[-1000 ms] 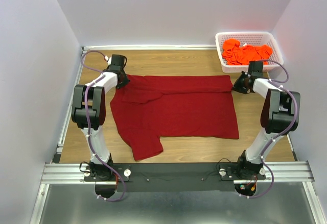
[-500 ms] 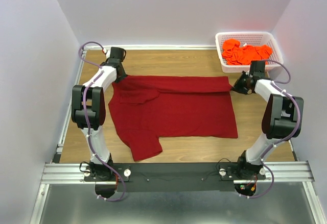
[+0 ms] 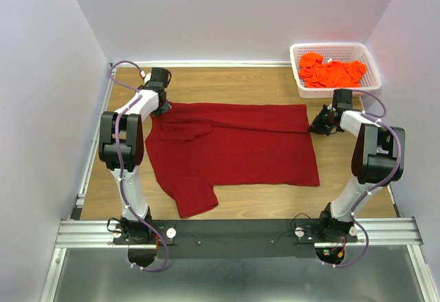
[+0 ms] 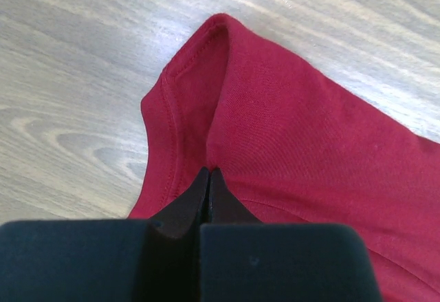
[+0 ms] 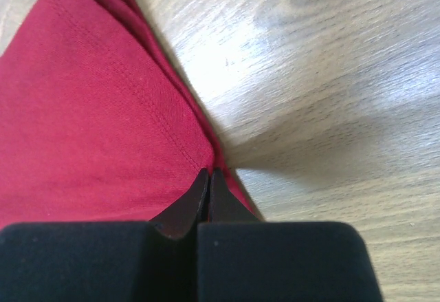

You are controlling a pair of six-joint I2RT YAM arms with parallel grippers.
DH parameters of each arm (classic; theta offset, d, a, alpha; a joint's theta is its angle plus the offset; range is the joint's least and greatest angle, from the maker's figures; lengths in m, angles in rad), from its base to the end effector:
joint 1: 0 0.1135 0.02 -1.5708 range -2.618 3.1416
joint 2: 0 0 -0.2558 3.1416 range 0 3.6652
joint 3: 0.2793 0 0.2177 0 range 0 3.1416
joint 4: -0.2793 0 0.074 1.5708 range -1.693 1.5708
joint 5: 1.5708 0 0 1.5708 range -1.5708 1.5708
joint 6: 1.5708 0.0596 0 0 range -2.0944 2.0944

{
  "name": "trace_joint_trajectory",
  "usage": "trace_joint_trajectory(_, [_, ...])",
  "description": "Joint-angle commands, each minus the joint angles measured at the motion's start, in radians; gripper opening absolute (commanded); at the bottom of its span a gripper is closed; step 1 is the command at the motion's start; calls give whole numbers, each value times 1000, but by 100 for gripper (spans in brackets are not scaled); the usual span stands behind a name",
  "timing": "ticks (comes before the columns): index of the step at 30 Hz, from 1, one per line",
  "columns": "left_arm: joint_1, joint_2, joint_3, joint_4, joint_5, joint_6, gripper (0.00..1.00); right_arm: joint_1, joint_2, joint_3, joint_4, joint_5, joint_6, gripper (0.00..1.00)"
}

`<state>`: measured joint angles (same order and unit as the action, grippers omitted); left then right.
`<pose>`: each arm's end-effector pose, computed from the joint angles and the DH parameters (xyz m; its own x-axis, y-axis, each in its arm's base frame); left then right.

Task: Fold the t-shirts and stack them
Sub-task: Fold the tshirt

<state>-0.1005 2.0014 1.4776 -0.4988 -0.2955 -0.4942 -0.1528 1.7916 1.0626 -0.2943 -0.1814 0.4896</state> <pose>0.4060 -0.0235 0.1814 -0.7215 -0.3833 -0.5767 -0.4512 0.8920 -0.0284 0.3388 -0.0413 0.1552 -0.7180 0.5786 -0.3870 0.4471 0.8094 0.3807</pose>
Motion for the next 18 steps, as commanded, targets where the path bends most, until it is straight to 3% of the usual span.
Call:
trace_joint_trajectory(1, [1,7,-28,3,-36,-10,0,-8,38,-12,-6,0,1,1])
trace_joint_trajectory(6, [1,-3,-40,5,-44,-15,0,-8,52,-9,-2,3,1,9])
trace_joint_trajectory(9, [2,0,-39,-1,-47,-24,4,-7,31,-12,-2,5,-2,22])
trace_joint_trajectory(11, [2,-27,-48,-6,-41,-38,7,-4,-12,-16,-5,-4,1,36])
trace_joint_trajectory(12, [2,-45,-60,8,-39,-52,14,4,-32,-18,-6,-1,3,45])
trace_joint_trajectory(13, [2,-65,-72,17,-34,-52,18,12,-49,-18,-11,-1,3,45])
trace_joint_trajectory(14, [2,-102,-95,22,-37,-63,30,18,-81,-13,-16,9,0,54])
trace_joint_trajectory(15, [2,-119,-105,22,-42,-70,30,25,-93,-10,-20,19,-2,58])
trace_joint_trajectory(16, [2,-133,-117,22,-42,-76,44,44,-106,-4,-37,39,-2,64])
trace_joint_trajectory(18, [1,-190,-161,26,-51,-98,62,79,-138,17,-51,56,-8,68])
